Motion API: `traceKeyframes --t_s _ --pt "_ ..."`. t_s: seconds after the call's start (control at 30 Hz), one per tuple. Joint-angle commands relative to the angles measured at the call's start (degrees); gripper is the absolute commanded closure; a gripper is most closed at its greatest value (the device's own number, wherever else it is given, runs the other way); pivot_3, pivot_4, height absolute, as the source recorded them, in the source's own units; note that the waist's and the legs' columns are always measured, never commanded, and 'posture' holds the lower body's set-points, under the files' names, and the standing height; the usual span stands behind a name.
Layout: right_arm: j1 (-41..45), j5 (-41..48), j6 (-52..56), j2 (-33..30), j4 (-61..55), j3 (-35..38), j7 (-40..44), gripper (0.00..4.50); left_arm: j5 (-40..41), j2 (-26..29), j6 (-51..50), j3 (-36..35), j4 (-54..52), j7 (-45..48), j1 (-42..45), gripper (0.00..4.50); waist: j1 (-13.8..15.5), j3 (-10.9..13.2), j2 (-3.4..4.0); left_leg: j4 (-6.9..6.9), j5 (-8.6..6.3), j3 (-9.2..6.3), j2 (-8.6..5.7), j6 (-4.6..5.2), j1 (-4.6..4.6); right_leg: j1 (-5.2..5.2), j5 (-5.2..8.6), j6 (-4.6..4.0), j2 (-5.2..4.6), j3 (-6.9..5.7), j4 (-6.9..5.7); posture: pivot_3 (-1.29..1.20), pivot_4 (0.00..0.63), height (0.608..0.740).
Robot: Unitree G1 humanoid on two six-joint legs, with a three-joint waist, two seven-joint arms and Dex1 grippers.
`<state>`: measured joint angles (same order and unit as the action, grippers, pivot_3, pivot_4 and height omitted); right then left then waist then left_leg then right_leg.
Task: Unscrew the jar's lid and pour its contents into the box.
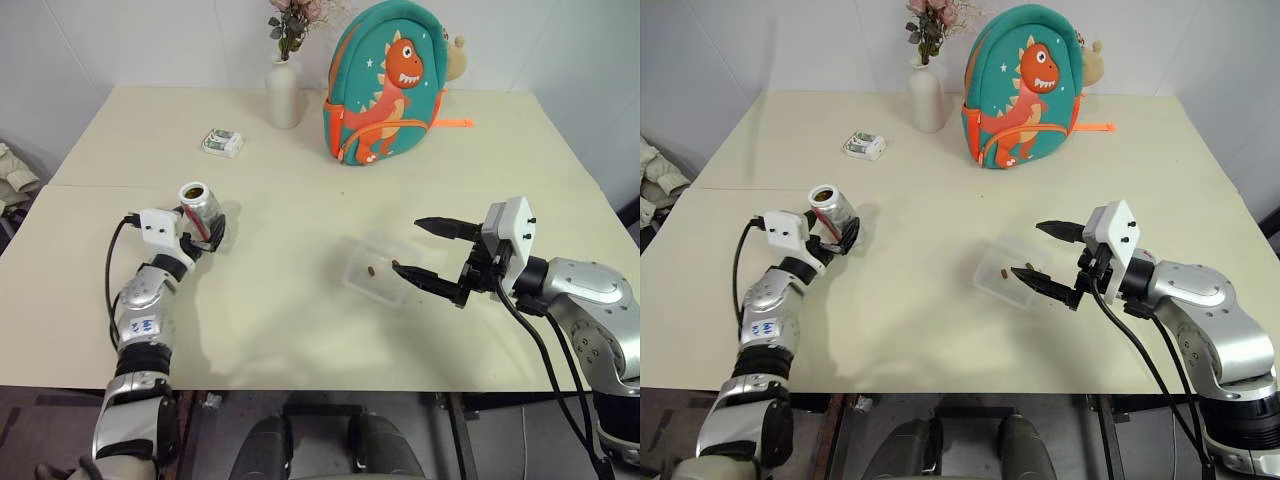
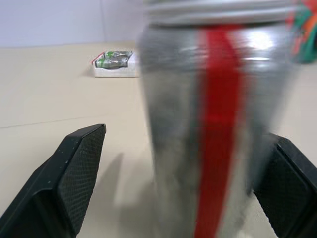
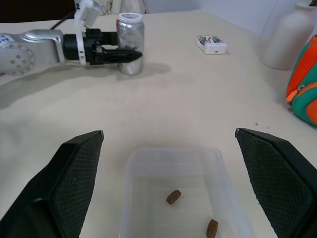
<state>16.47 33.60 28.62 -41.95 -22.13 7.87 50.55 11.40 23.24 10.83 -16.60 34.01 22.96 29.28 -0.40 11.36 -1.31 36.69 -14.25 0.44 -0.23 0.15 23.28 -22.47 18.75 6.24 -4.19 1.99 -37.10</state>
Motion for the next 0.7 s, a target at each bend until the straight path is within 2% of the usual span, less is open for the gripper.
traceKeyframes --t_s 0.03,0.23,0.4,0.6,0.7 --pt "-0.92 0.82 -1.51 -0.17 -1.67 1.89 0.59 0.00 0.81 2.69 -4.17 -0.45 -10.61 0.55 -5.07 0.02 0.04 -0.01 -0.01 -0.04 0.00 0.00 0.00 0.00 0.00 0.00 0.00 -0.01 -0.01 0.03 0.04 0.00 0.150 0.740" --pt "-2.66 0.04 -3.36 -0.49 -0.65 3.10 1.03 0.00 2.58 9.63 -8.29 -2.47 -20.58 5.52 -12.69 0.02 0.09 -0.01 -0.01 -0.51 0.03 -0.05 -0.01 -0.03 -0.01 -0.02 0.02 -0.07 -0.12 0.07 0.36 0.00 0.150 0.740" --pt "-5.28 -0.90 -5.51 -1.37 -0.28 5.46 1.82 0.00 5.72 15.51 -8.02 -1.04 -24.91 16.62 -14.87 0.02 0.20 -0.02 0.00 -0.72 0.03 -0.10 -0.02 -0.03 0.00 0.01 0.05 -0.15 -0.23 -0.01 0.64 0.00 0.150 0.740" --pt "-7.77 -1.57 -8.32 -4.53 -0.76 9.07 4.14 0.00 12.04 20.10 -5.79 2.15 -29.20 34.71 -11.63 0.02 0.12 -0.02 0.00 -0.87 0.01 -0.09 -0.04 -0.01 0.05 0.05 0.05 -0.15 -0.29 -0.04 0.97 0.00 0.150 0.740" --pt "-7.82 1.92 -4.87 -6.41 -1.68 10.45 5.51 0.00 14.68 21.14 -9.47 5.09 -29.93 40.81 -7.62 0.02 0.13 -0.02 0.01 -1.00 0.02 -0.10 -0.03 -0.02 0.03 0.04 0.05 -0.17 -0.27 -0.07 1.02 0.00 0.150 0.740"
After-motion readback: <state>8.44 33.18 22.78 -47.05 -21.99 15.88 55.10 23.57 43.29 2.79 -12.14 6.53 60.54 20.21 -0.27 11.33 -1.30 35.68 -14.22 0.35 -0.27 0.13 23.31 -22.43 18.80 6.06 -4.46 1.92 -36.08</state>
